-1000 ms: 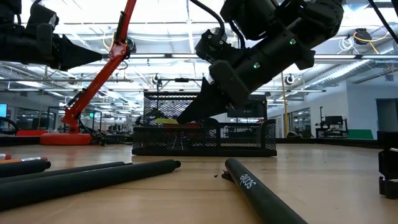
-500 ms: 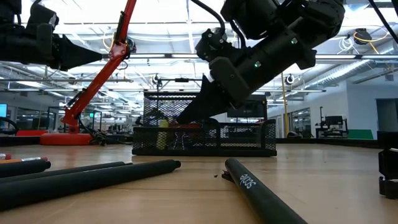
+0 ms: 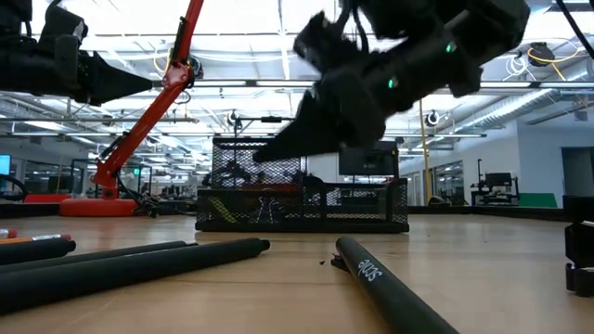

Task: Pick and place office supplies into organizer
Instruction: Put the binder clip into the desk organizer

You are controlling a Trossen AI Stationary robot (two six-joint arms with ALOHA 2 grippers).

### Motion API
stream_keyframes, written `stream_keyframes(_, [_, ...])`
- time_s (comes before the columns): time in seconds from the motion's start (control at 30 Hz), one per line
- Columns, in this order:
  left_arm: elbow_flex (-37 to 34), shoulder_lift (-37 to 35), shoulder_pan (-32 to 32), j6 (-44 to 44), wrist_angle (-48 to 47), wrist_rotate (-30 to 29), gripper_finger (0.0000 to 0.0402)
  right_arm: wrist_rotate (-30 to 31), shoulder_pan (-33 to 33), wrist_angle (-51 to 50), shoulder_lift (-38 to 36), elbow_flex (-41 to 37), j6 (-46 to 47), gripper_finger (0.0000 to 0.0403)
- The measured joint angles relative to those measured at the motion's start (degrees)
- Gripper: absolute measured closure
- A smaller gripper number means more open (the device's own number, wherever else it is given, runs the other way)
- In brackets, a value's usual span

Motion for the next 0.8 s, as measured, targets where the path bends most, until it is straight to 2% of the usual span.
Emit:
stream_keyframes(0.17, [0.0,0.0,0.0,0.0,-0.03,0.0,0.0355,3.25,2.94,-0.17,-4.5,0.04,-2.76,0.027])
stream_keyframes(0.47, [0.0,0.0,0.0,-0.02,-0.12,0.0,0.0355,3.02,10.91,-5.48,-13.88,0.11,-4.9,0.027])
stream_keyframes(0.67, [0.0,0.0,0.0,-0.02,-0.18,0.0,0.0355,2.67,18.09,-10.35,-14.54,1.89,-1.18,0.027])
stream_keyframes(0.8, [0.0,0.01,0.0,-0.02,-0.18,0.0,0.0355,-1.42,20.91,-16.92,-14.61,2.03,4.09,0.027])
